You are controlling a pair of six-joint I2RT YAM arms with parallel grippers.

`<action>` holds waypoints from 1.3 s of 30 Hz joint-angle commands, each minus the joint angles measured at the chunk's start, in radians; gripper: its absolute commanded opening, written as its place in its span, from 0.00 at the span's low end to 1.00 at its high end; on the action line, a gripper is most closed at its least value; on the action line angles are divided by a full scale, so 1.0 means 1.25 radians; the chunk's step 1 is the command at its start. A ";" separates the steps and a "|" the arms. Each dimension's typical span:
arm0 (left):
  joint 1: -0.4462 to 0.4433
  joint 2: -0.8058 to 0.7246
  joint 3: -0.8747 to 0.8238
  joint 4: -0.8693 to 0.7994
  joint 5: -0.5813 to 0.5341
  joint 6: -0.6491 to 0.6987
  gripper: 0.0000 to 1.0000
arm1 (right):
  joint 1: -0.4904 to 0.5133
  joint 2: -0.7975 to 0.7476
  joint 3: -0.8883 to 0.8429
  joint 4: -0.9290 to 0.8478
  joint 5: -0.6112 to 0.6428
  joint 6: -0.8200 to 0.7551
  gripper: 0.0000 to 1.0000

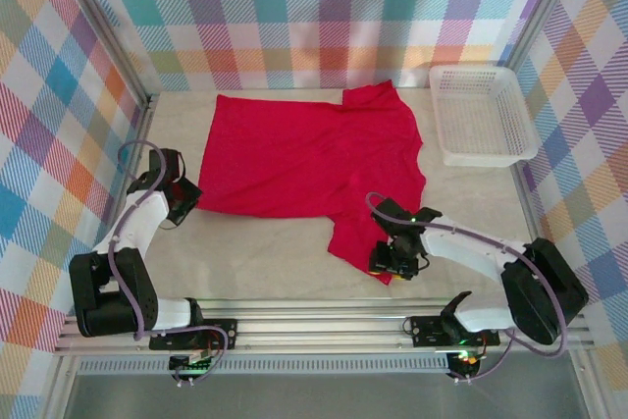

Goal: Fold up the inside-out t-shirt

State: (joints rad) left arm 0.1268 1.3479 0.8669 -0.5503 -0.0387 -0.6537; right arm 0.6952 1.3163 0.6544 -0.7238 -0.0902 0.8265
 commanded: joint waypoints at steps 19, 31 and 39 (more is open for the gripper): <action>0.013 -0.041 0.061 -0.126 -0.132 0.049 0.00 | -0.019 -0.341 0.104 -0.366 0.137 0.030 0.00; 0.012 -0.028 0.054 -0.126 -0.142 0.052 0.00 | -0.043 -0.396 0.151 -0.408 0.157 -0.004 0.00; -0.003 -0.047 0.013 -0.100 -0.109 0.045 0.00 | -0.043 -0.275 0.236 -0.316 0.135 -0.057 0.00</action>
State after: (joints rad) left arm 0.1261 1.3075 0.8871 -0.6785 -0.1730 -0.6090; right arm 0.6441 0.9424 0.9001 -1.1576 0.0887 0.7979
